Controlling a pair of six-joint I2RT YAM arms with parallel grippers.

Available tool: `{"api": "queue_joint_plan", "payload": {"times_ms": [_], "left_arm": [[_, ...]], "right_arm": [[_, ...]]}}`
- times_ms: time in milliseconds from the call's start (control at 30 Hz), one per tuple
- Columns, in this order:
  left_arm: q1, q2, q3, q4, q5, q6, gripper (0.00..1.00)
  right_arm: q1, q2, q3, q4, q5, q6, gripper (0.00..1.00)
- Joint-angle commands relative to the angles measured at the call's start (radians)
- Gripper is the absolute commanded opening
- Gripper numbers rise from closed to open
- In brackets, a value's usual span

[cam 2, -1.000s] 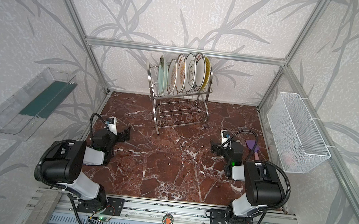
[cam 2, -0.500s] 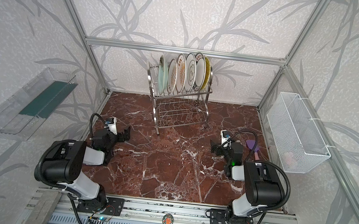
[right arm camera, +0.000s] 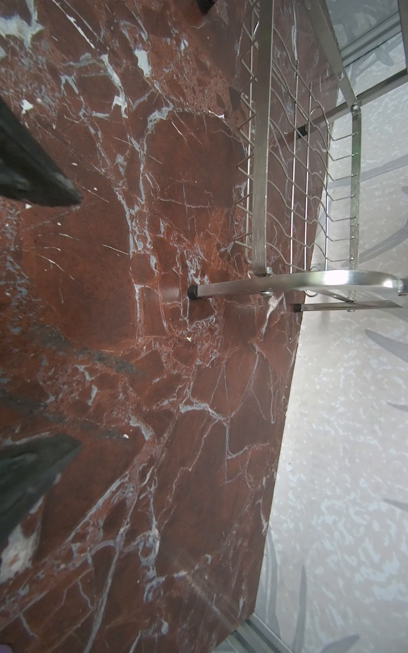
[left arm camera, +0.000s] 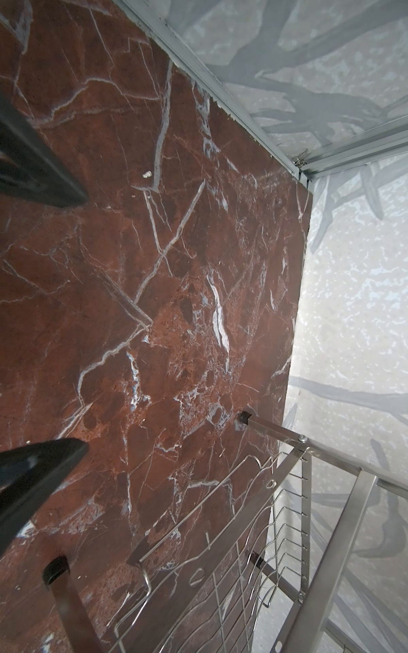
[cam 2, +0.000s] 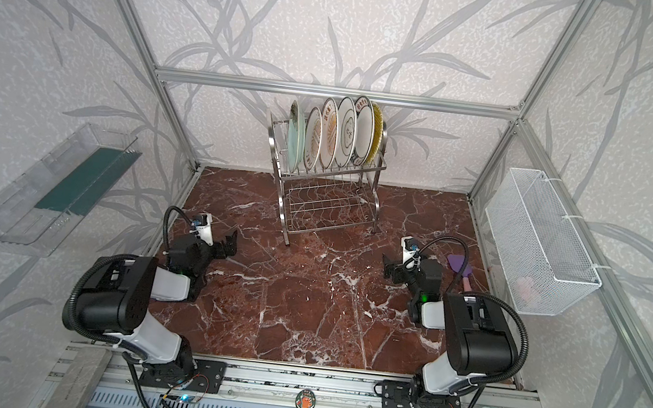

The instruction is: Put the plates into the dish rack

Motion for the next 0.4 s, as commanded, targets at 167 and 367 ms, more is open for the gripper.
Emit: {"api": "queue_joint_plan", "payload": {"times_ms": [167,367], "left_arm": [[0.001,-0.007,0.016,-0.002,0.015,0.022,0.99],[-0.052,-0.013,0.049,-0.075,-0.092,0.053,0.99]], "right_arm": [[0.003,0.004,0.018,0.011,-0.01,-0.01,0.99],[0.003,0.004,0.018,0.011,-0.011,-0.01,0.99]]}}
